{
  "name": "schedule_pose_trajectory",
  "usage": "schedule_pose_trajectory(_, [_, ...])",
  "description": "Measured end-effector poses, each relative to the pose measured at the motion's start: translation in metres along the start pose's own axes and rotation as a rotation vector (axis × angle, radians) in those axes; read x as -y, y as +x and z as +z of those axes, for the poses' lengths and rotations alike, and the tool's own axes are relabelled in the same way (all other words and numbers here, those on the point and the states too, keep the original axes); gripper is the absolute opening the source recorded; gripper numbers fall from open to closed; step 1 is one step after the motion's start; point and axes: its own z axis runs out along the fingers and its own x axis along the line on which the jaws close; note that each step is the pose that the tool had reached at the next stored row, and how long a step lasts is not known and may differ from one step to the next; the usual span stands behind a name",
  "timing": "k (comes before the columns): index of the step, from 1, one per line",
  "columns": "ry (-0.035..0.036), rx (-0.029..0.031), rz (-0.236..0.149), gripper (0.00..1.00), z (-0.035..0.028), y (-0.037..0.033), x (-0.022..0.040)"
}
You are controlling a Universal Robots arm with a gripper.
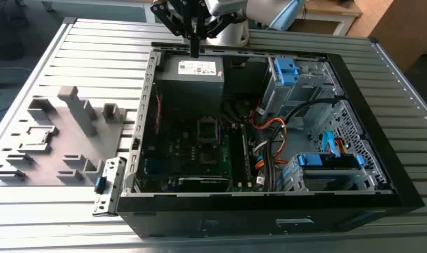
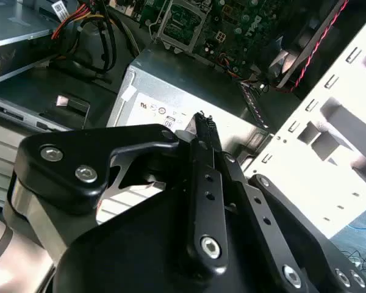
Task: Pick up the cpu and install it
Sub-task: 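Reach for the cpu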
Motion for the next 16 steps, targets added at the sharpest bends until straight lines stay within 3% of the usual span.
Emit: schedule_pose_trajectory(16, [-0.0001,0.0011,0.0,0.11,-0.0001,0.003,0.0002])
